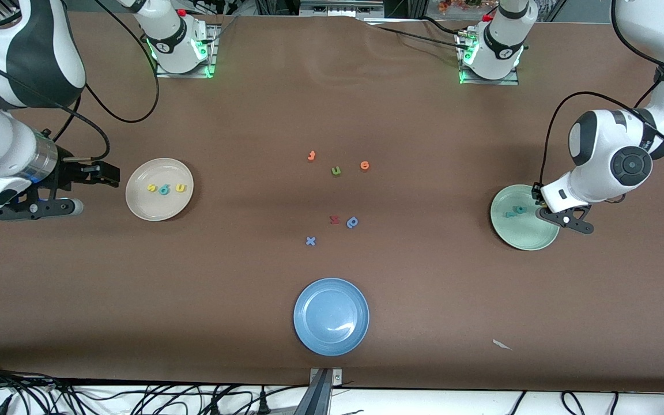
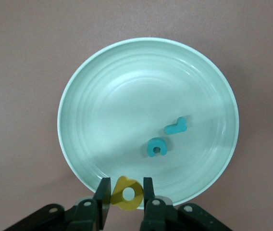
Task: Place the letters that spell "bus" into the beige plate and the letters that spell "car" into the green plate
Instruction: 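Lower the yellow a onto the green plate and open the left gripper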
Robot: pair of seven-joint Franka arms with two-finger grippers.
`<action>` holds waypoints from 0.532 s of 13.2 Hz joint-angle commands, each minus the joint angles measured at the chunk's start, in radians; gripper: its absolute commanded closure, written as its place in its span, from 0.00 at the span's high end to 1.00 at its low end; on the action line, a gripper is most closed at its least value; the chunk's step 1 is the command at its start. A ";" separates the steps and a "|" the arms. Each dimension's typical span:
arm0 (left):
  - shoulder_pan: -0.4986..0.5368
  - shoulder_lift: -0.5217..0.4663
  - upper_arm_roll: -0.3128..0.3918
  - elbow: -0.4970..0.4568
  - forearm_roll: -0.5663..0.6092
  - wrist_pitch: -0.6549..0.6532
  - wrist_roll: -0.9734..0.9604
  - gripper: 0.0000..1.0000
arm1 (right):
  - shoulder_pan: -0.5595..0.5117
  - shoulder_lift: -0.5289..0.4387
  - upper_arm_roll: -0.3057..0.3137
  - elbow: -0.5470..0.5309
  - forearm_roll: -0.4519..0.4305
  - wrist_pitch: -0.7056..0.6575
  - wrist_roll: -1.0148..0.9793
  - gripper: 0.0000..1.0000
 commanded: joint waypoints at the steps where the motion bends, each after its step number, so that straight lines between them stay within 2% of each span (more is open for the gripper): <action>1: 0.000 -0.029 0.001 -0.015 0.029 0.017 -0.003 1.00 | -0.009 -0.029 0.008 -0.019 -0.012 0.003 -0.008 0.99; 4: 0.014 -0.032 0.001 -0.017 0.029 0.020 -0.009 1.00 | -0.009 -0.029 0.008 -0.019 -0.006 0.006 -0.005 0.99; 7: 0.037 -0.091 -0.002 -0.040 0.025 0.019 -0.008 1.00 | -0.011 -0.027 0.008 -0.017 -0.001 0.012 -0.005 0.99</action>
